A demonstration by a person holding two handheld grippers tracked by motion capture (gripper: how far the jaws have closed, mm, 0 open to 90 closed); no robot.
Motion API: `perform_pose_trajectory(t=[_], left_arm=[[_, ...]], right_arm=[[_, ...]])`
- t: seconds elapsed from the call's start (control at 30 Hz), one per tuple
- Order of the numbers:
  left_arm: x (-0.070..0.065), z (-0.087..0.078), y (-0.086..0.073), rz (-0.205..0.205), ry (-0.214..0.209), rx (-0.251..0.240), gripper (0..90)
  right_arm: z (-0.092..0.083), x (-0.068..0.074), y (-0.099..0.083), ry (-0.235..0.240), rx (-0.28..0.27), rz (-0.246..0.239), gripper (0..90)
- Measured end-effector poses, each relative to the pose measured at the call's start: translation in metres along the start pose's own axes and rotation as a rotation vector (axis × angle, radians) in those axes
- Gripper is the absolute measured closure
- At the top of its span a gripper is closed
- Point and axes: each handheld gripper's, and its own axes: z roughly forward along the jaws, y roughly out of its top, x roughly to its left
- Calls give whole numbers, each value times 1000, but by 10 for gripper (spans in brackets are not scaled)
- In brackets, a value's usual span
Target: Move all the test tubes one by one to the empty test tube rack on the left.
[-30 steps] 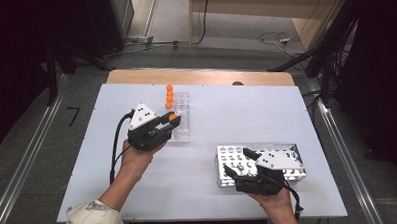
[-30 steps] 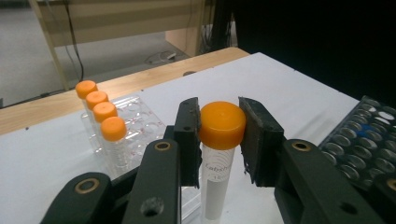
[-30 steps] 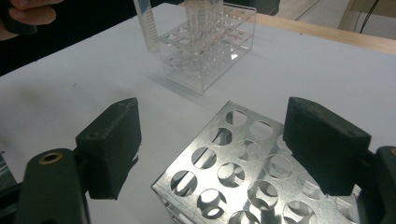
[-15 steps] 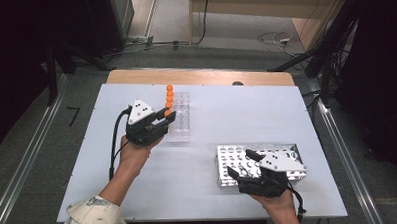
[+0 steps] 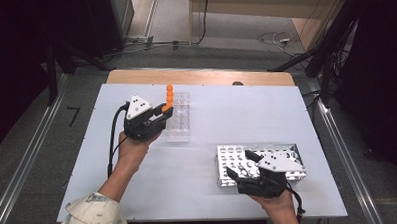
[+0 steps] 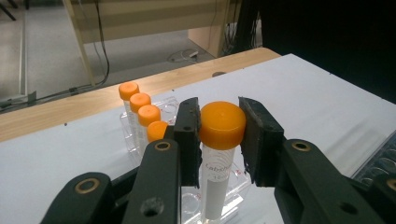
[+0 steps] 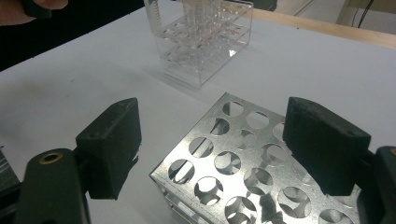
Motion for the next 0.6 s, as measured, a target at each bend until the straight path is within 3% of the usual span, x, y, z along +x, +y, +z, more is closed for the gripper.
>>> perform_pose_trajectory(t=[0.33,0.6], left_arm=[[3,6,3,15,32,5,708],[5,10,3,2,35,1,708]], right_arm=[[1,1,0,0,4,-5,181],[2,1,-1,0,9,-4,181]])
